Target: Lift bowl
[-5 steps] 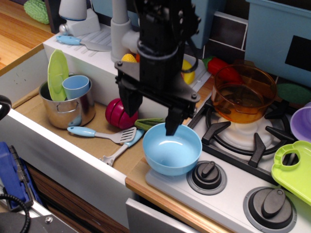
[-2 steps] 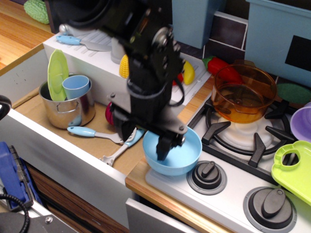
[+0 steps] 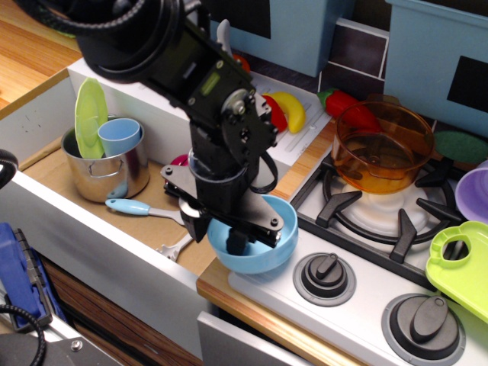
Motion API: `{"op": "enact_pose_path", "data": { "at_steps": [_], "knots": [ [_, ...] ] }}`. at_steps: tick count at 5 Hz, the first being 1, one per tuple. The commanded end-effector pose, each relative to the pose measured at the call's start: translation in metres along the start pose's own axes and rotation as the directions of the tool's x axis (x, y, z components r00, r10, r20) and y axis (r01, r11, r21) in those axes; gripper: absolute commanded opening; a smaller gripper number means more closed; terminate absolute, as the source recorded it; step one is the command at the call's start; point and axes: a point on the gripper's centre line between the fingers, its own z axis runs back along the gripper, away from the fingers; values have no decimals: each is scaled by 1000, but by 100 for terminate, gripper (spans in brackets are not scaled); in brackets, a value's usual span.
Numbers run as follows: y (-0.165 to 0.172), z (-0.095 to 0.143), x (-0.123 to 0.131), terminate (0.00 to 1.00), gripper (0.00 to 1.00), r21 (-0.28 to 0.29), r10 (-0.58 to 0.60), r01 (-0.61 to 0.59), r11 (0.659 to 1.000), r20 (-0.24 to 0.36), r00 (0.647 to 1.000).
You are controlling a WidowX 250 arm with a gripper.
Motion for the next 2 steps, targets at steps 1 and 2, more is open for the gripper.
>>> {"op": "enact_pose_path", "data": {
  "at_steps": [1,2],
  "knots": [
    [-3,-1,5,0,0,-4,12,-11,1000,28,1000],
    [-3,9,13,0,0,9,15,-15,1000,19,1000]
  ]
}}
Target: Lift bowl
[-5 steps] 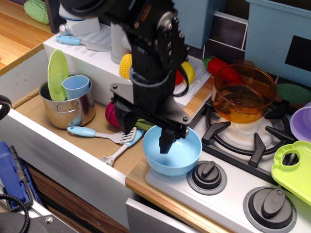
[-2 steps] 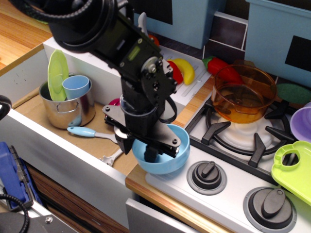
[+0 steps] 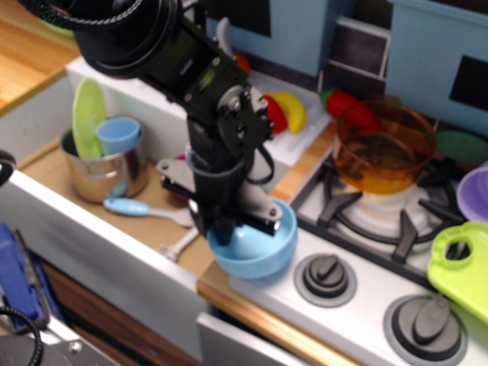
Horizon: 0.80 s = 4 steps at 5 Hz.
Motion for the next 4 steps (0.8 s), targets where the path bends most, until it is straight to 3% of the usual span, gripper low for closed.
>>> {"op": "enact_pose_path", "data": {
  "at_steps": [1,4],
  "knots": [
    [-2,23,15,0,0,9,25,-25,1000,0,1000],
    [10,90,30,0,0,107,24,-29,994,51,998]
  ]
}}
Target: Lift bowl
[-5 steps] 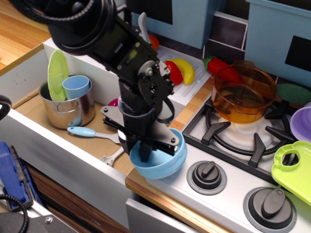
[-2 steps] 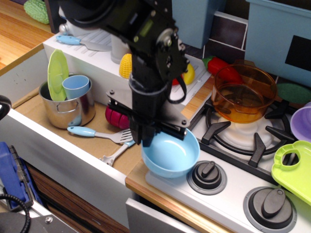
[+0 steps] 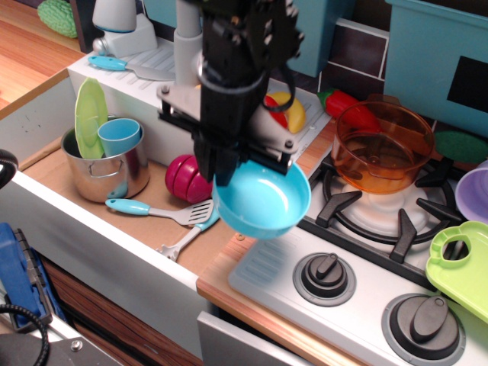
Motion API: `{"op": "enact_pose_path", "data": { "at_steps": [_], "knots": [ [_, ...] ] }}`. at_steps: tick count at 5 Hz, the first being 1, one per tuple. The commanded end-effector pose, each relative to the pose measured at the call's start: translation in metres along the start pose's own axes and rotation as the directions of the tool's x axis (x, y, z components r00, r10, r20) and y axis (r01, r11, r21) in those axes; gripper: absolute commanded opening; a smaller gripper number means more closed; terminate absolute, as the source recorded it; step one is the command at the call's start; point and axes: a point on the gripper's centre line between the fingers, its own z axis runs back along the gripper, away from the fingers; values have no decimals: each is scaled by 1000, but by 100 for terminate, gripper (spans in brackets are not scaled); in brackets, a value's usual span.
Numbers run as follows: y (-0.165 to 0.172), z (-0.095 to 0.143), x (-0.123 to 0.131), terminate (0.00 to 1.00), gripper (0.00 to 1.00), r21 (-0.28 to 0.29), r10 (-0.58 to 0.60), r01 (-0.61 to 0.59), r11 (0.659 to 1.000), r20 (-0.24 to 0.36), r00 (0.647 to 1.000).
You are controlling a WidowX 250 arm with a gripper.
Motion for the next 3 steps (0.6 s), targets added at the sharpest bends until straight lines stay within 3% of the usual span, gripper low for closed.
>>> {"op": "enact_pose_path", "data": {
  "at_steps": [1,2,3],
  "knots": [
    [3,39,18,0,0,28,-6,4,1000,74,997],
    [2,51,24,0,0,3,-7,7,1000,89,996],
    [2,51,24,100,0,-29,2,1,1000,86,996]
  ]
}}
